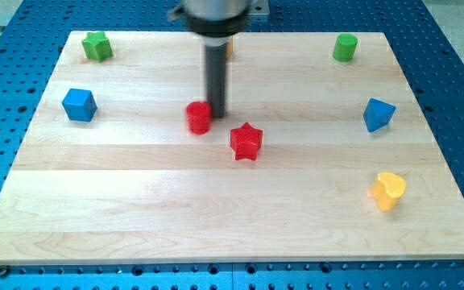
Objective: Move the red circle to the bottom left corner
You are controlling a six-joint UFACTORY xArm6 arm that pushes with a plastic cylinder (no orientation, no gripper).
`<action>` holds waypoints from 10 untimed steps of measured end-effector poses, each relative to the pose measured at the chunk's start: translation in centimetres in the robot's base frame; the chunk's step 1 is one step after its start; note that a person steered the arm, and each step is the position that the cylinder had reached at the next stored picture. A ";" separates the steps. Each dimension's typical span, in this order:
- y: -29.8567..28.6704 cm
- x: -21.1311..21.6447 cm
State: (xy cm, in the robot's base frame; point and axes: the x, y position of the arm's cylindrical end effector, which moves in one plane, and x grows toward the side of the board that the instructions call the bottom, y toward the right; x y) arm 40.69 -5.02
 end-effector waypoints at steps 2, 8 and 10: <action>-10.6 7.2; -11.7 13.0; -12.5 15.5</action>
